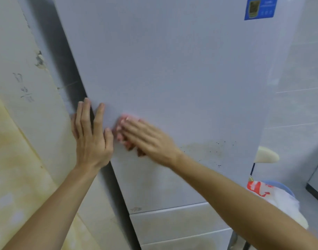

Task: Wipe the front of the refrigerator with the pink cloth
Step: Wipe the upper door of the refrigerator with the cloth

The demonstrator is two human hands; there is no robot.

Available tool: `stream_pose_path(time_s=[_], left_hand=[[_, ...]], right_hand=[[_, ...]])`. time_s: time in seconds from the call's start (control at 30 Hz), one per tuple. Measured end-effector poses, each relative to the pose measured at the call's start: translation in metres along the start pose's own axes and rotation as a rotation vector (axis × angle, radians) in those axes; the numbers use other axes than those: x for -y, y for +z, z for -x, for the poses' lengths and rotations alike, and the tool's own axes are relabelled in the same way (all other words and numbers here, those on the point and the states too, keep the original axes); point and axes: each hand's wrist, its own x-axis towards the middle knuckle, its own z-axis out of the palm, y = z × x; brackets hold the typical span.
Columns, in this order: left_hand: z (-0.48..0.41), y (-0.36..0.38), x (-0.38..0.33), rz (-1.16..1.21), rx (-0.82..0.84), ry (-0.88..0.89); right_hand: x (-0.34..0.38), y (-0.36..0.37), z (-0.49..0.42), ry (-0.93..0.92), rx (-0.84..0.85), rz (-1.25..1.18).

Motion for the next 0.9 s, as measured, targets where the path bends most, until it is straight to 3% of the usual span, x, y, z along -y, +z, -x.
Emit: stream_pose_path(time_s=[0.1,0.2,0.27,0.33,0.43,0.6,0.67,0.77,0.9], left_hand=[[-0.003,0.008,-0.014,-0.024,-0.056,-0.016],[-0.011,0.014,-0.027,-0.009,-0.059,0.003],[-0.014,0.015,-0.029,-0.003,-0.035,0.015],[-0.015,0.015,-0.029,-0.011,-0.029,0.021],[-0.016,0.015,-0.029,-0.028,-0.026,0.035],[-0.02,0.018,-0.039,-0.032,-0.062,0.061],[-0.021,0.017,-0.045,-0.024,-0.069,0.054],[-0.024,0.02,-0.051,-0.01,-0.093,0.07],[-0.031,0.031,-0.066,-0.006,-0.11,0.077]], right_hand=[[-0.053,-0.053,0.004,0.081,-0.168,0.165],[-0.092,-0.095,0.023,0.474,-0.275,0.345],[-0.098,-0.1,0.038,0.735,-0.433,0.29],[-0.092,-0.089,0.032,0.835,-0.521,0.25],[-0.042,-0.055,0.002,0.734,-0.547,0.076],[0.028,0.024,0.032,0.233,-0.093,-0.081],[0.023,0.019,0.036,0.107,-0.038,-0.075],[-0.011,-0.013,0.036,0.115,-0.085,-0.055],[-0.079,-0.071,0.056,0.392,-0.278,0.061]])
